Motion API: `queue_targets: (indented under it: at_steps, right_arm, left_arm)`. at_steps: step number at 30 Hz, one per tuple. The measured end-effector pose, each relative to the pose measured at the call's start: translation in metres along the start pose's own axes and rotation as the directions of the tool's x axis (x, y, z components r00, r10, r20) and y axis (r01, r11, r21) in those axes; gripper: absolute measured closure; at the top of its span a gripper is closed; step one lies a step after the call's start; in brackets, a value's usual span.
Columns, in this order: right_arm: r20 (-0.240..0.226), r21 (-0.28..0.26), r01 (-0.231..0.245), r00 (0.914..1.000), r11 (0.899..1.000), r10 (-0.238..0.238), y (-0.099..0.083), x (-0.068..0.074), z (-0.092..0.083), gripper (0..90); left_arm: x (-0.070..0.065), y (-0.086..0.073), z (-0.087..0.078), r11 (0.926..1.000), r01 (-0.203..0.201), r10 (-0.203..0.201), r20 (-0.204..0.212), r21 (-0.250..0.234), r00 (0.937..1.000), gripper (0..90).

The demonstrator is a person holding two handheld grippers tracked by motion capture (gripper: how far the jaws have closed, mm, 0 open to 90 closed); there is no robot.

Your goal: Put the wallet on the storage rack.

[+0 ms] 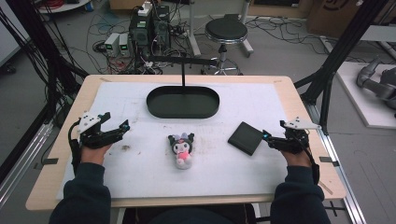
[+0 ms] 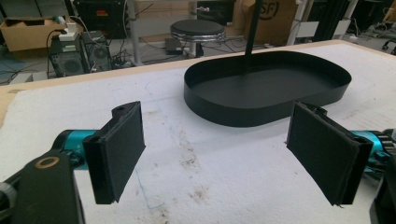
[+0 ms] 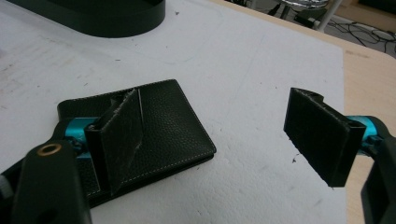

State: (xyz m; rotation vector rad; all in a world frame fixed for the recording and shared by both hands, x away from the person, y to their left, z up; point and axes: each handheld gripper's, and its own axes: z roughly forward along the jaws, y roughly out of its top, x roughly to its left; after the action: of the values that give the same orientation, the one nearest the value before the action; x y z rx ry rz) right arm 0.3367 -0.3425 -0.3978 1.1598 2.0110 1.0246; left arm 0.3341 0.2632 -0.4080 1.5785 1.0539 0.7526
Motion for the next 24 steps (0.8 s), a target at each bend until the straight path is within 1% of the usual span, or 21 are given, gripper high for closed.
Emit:
queue_targets:
  at_steps: [1, 3, 4, 6, 7, 8, 9, 10, 11, 13, 14, 15, 17, 20, 22, 23, 24]
  right_arm:
    - [-0.002, -0.003, 0.006, 1.0, 1.0, -0.006, 0.0001, 0.0002, 0.0006, 20.4]
    - [-0.004, -0.004, 0.006, 1.0, 1.0, -0.006, 0.0002, 0.0009, 0.001, 20.4]
    - [-0.013, -0.011, 0.001, 0.9999, 1.0, -0.001, -0.0003, 0.0015, 0.0015, 20.4]
    - [-0.016, -0.015, 0.0, 0.9999, 1.0, 0.0, -0.0004, 0.0017, 0.0013, 20.4]
    - [-0.032, -0.02, -0.01, 0.9994, 1.0, 0.01, -0.0003, 0.0023, 0.0011, 20.4]
    - [-0.032, -0.02, -0.01, 0.9994, 1.0, 0.01, -0.0003, 0.0023, 0.0011, 20.4]
    - [-0.053, -0.013, -0.008, 0.9986, 1.0, 0.008, -0.0012, 0.0028, 0.0017, 20.4]
    - [-0.053, -0.013, -0.008, 0.9986, 1.0, 0.008, -0.0012, 0.0028, 0.0017, 20.4]
    - [-0.08, -0.011, -0.006, 0.9968, 1.0, 0.005, -0.003, 0.0032, 0.0024, 20.4]
    - [-0.102, -0.01, -0.009, 0.9948, 1.0, 0.008, -0.0042, 0.0038, 0.0022, 20.4]
    - [-0.109, -0.013, -0.009, 0.994, 1.0, 0.008, -0.0043, 0.0039, 0.0021, 20.4]
    - [-0.114, -0.017, -0.007, 0.9934, 1.0, 0.005, -0.0043, 0.0042, 0.0022, 20.4]
    - [-0.114, -0.015, 0.0, 0.9935, 1.0, -0.002, -0.0043, 0.0049, 0.0017, 20.4]
    - [-0.1, -0.02, 0.019, 0.9948, 1.0, -0.021, -0.0039, 0.004, 0.0005, 20.4]
    - [-0.098, -0.022, 0.035, 0.9945, 0.999, -0.037, -0.0043, 0.0047, -0.0008, 20.4]
    - [-0.098, -0.022, 0.035, 0.9945, 0.999, -0.037, -0.0043, 0.0047, -0.0008, 20.4]
    - [-0.094, -0.021, 0.055, 0.9939, 0.998, -0.057, -0.0049, 0.0082, -0.0013, 20.6]
  left_arm:
    - [-0.0002, 0.0001, -0.0002, 1.0, 0.002, -0.002, -0.001, -0.004, 1.0, 18.9]
    - [0.0, 0.0004, -0.0005, 1.0, 0.0, 0.0, 0.0, -0.008, 1.0, 19.0]
    - [0.0001, 0.0007, -0.001, 0.9999, 0.002, -0.002, 0.002, -0.012, 1.0, 19.0]
    - [0.0001, 0.0009, -0.0011, 0.9996, 0.009, -0.009, 0.002, -0.025, 1.0, 19.2]
    - [0.0008, 0.0015, -0.0007, 0.9995, 0.009, -0.009, 0.002, -0.029, 1.0, 19.4]
    - [0.0011, 0.0017, -0.0001, 0.9994, 0.013, -0.013, 0.001, -0.033, 0.9999, 19.4]
    - [0.0024, 0.0019, 0.0013, 0.9995, 0.013, -0.012, 0.004, -0.027, 0.9999, 19.4]
    - [0.0024, 0.0019, 0.0013, 0.9995, 0.013, -0.012, 0.004, -0.027, 0.9999, 19.4]
    - [0.0029, 0.002, 0.0016, 0.9996, 0.014, -0.014, 0.014, -0.025, 0.9998, 19.4]
    - [0.0033, 0.002, 0.0009, 0.9992, 0.024, -0.023, 0.029, -0.032, 0.9993, 19.4]
    - [0.0033, 0.002, 0.0009, 0.9992, 0.024, -0.023, 0.029, -0.032, 0.9993, 19.4]
    - [0.0043, 0.002, 0.0006, 0.9985, 0.032, -0.03, 0.046, -0.044, 0.9985, 19.2]
    - [0.0045, 0.0019, 0.0008, 0.9984, 0.035, -0.032, 0.052, -0.044, 0.9981, 19.1]
    - [0.0052, 0.0006, 0.0037, 0.999, 0.025, -0.023, 0.065, -0.036, 0.9976, 18.6]
    - [0.0048, 0.0004, 0.0046, 0.9992, 0.021, -0.019, 0.067, -0.033, 0.9975, 18.6]
    - [0.0041, 0.0002, 0.0051, 0.9996, 0.015, -0.013, 0.069, -0.026, 0.9976, 18.6]
    - [0.003, -0.0002, 0.0061, 0.9999, 0.008, -0.007, 0.07, -0.014, 0.9975, 18.6]
